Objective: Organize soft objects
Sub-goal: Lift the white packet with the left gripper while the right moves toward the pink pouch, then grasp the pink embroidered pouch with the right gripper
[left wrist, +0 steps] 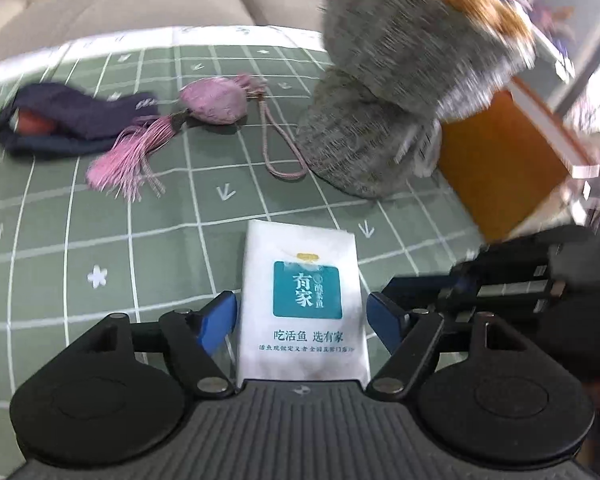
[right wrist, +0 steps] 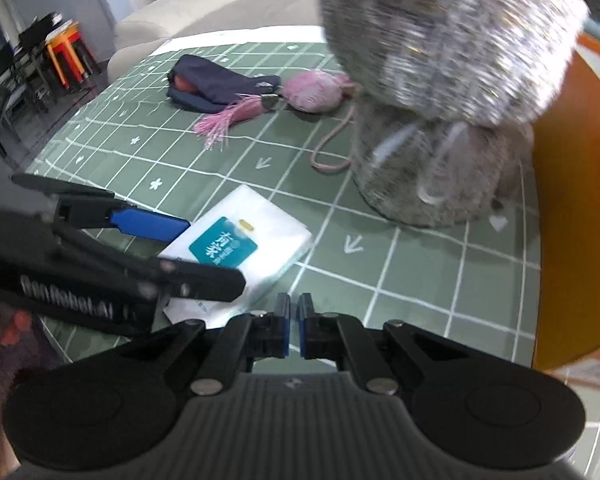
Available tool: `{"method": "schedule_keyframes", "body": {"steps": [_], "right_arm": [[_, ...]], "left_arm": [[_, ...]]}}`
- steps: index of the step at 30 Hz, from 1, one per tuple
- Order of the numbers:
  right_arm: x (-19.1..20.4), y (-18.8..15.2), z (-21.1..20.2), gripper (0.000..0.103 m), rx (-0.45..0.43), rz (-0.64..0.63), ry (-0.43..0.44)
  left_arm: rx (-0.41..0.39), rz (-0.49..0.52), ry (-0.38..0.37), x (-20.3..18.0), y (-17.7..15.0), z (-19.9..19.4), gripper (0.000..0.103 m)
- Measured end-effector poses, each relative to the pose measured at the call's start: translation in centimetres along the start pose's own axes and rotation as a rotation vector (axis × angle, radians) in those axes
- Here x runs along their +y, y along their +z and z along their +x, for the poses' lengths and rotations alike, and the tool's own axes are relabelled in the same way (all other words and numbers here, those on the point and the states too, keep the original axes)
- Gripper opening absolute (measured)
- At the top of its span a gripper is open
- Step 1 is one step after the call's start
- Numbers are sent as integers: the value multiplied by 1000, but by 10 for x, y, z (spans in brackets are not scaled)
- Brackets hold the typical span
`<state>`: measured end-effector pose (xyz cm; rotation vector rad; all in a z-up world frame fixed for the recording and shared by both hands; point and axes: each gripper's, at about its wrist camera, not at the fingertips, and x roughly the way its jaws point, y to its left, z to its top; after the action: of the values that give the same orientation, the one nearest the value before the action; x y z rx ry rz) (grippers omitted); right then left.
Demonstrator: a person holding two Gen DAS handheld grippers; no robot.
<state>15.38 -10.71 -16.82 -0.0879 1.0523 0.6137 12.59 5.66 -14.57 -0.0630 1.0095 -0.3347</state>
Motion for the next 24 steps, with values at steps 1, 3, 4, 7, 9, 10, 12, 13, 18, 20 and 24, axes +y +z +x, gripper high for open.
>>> {"method": "schedule_keyframes", "body": {"steps": [1,3,4,7,9,10,12,13,18,20,24], "right_arm": [[-3,0,-1,2,5,20,-2],[-9,1,-3,2,8,56,4],[-10,1,-3,2,9,69,11],[-8,1,-2,0,7,61,-16],[-10,1,-2,0,2,66,-21],[-11,2,-1,0,2,77,-17],[-15,1,-3,0,-4,86,-21],[-16,1,-3,0,-4,91,-23],[-16,2,-4,1,-9,84,-30],[-12,4,-3,1,-14,70,-33],[5,13,-5,2,-57,14,-47]], "left_arm": [[2,30,19,-5,0,1,87],[-1,67,52,-11,-1,4,87],[-3,83,72,-14,-1,6,87],[-7,111,128,-21,0,11,87],[-12,139,171,-26,-1,14,88],[-21,148,177,-27,-2,14,88],[-25,137,178,-25,-1,15,90],[-28,137,179,-25,-1,16,90],[-33,134,168,-22,0,15,77],[-41,94,172,-14,1,12,74],[-87,-20,197,9,7,-4,73]]}}
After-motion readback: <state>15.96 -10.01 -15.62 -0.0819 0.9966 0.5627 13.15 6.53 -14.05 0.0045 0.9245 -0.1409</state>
